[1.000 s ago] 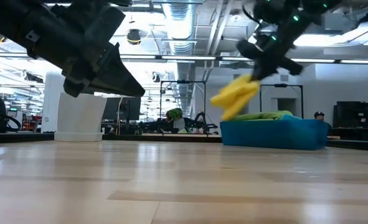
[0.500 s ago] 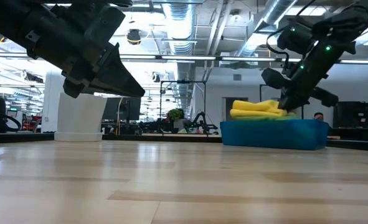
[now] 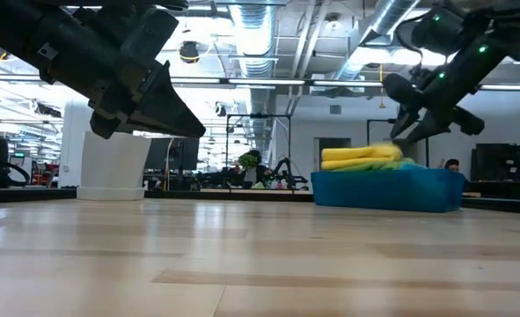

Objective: Fold microfiber towels
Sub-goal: Put the folded yellow microfiber towel into the blue bin

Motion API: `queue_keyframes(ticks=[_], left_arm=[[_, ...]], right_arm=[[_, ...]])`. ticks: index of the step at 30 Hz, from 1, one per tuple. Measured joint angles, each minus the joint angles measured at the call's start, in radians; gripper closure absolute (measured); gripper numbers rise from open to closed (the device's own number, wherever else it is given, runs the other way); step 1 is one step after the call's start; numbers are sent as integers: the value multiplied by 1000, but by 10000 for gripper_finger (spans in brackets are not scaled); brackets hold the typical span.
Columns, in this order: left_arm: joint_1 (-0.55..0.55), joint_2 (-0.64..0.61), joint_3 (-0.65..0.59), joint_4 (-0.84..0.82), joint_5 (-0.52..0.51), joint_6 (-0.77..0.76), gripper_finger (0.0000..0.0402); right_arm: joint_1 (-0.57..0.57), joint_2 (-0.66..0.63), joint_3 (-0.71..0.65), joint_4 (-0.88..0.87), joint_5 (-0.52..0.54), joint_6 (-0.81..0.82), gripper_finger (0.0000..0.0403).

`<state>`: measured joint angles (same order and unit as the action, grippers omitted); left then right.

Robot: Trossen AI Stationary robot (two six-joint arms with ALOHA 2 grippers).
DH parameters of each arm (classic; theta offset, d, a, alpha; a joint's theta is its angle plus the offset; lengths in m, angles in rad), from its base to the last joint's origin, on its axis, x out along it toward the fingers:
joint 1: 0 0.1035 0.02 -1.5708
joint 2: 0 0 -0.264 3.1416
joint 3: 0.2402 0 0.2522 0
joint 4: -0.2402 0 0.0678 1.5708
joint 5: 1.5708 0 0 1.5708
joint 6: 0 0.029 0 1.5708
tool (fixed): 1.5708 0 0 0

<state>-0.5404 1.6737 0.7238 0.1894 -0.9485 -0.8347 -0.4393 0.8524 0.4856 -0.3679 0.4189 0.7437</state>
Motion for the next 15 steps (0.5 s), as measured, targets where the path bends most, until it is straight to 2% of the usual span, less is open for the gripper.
queue_keyframes(ticks=[4,8,11,15], left_arm=[[1,0,0,0,0,0,401],[3,0,0,0,-2,1,401],[9,0,0,0,-3,2,402],[19,0,0,0,-5,3,401]], right_arm=[[-18,-60,0,-30,5,-4,177],[2,-88,1,191,13,-172,163],[20,-55,1,354,29,-295,178],[21,42,-1,469,30,-372,224]])
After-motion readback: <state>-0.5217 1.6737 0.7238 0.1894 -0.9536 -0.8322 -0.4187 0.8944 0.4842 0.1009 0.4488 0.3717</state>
